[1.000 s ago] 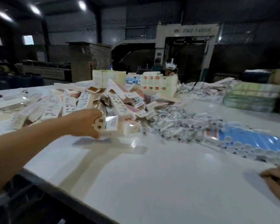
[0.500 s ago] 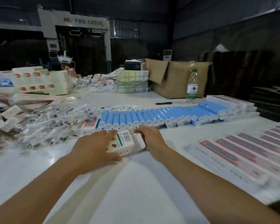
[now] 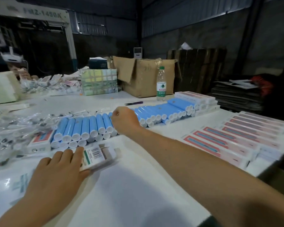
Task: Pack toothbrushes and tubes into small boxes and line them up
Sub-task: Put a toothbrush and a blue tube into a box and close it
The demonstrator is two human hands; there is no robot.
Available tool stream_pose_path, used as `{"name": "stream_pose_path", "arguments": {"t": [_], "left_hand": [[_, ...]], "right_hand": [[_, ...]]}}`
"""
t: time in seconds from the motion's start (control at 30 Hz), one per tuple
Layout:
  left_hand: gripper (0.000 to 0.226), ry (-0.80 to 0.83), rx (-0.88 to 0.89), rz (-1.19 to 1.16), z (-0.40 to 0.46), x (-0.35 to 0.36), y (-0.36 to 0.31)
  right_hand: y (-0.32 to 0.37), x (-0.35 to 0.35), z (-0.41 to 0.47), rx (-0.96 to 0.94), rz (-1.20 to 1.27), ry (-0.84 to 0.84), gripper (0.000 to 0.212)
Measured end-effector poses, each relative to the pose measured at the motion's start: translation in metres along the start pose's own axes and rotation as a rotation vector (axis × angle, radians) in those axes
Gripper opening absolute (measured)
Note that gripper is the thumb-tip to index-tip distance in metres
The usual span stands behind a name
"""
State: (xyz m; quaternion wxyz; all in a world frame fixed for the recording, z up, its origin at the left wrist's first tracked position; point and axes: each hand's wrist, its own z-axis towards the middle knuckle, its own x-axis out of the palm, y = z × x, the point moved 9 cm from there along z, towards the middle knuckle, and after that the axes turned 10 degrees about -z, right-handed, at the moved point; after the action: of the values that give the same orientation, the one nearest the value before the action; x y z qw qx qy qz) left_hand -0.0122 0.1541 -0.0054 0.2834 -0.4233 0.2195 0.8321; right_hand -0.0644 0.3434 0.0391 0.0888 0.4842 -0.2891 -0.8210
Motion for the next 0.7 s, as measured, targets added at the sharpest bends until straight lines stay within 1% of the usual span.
{"name": "stream_pose_path", "arguments": {"t": [0.03,0.1,0.17,0.23,0.33,0.4,0.47,0.53,0.7], "left_hand": [[0.066,-0.019,0.010,-0.021,0.001,0.000,-0.002],[0.081,-0.028,0.013,-0.048,0.003,0.004,-0.005],[0.092,-0.067,0.019,-0.083,0.004,0.006,-0.005],[0.095,-0.121,0.038,-0.087,0.006,0.007,-0.004],[0.094,-0.148,0.053,-0.099,0.011,0.013,0.000],[0.090,-0.158,0.078,-0.086,0.014,0.018,0.001],[0.083,-0.166,0.098,-0.061,0.016,0.023,0.002],[0.082,-0.154,0.103,-0.049,0.018,0.028,0.005],[0.089,-0.126,0.083,-0.027,0.021,0.031,0.006]], "right_hand": [[-0.002,-0.017,0.017,-0.040,-0.146,-0.028,0.020],[-0.022,-0.050,0.050,-0.052,-0.386,-0.074,0.019],[-0.060,-0.076,0.079,0.005,-0.583,-0.071,0.019],[-0.103,-0.094,0.097,0.074,-0.759,-0.056,0.021],[-0.165,-0.117,0.114,0.212,-0.965,-0.086,0.026],[-0.202,-0.118,0.122,0.304,-1.032,-0.021,0.029],[-0.226,-0.110,0.128,0.352,-1.017,0.062,0.030],[-0.235,-0.106,0.134,0.376,-0.994,0.063,0.029],[-0.234,-0.108,0.150,0.374,-0.980,0.107,0.026]]}}
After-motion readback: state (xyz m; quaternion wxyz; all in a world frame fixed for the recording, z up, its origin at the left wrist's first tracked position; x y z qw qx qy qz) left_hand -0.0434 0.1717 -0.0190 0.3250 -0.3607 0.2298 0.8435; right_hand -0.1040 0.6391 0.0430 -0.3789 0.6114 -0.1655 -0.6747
